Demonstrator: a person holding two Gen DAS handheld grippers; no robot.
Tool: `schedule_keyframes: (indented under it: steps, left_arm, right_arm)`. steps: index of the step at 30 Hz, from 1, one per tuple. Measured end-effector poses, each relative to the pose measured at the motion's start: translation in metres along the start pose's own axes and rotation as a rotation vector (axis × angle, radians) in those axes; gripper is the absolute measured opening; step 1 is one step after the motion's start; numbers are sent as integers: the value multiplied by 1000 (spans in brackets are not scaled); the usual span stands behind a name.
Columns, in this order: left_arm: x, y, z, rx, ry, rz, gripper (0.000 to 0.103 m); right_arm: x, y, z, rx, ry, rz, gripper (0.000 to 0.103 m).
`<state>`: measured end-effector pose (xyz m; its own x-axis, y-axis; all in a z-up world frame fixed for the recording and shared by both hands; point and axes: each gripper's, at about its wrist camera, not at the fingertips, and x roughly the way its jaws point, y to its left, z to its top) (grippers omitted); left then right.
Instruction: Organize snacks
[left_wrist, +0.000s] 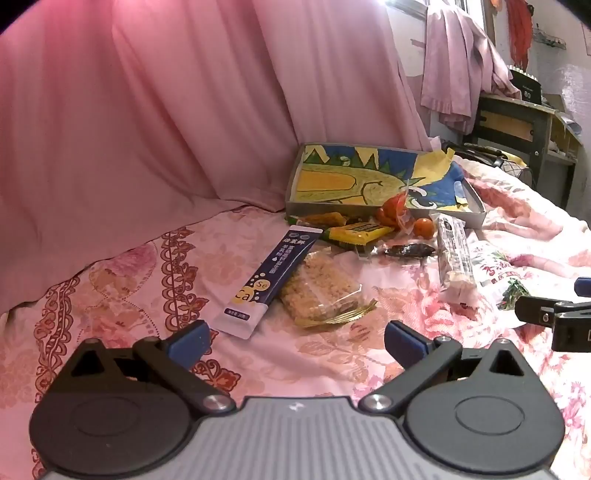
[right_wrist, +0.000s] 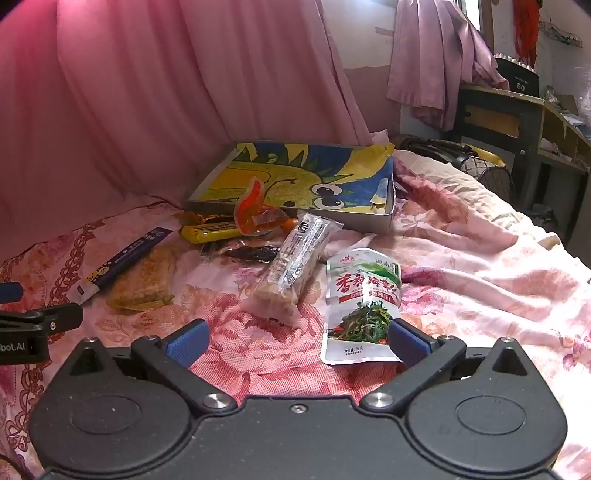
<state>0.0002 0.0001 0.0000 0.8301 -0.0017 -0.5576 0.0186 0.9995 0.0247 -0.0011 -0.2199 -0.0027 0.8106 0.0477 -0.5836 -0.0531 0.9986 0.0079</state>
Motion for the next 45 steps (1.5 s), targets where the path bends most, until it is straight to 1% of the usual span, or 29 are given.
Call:
schedule_keyframes:
  steps: [32, 36, 45]
  left_arm:
    - [-1, 0, 0, 4, 7, 0, 103]
    - [5, 2, -10, 8, 9, -3, 103]
    - [4, 0, -8, 8, 25, 0, 103]
  right_arm:
    - [5, 2, -2, 6, 23, 5, 102]
    - [7, 2, -2, 8, 30, 6, 102]
    - [12, 1, -4, 20, 55, 8, 102]
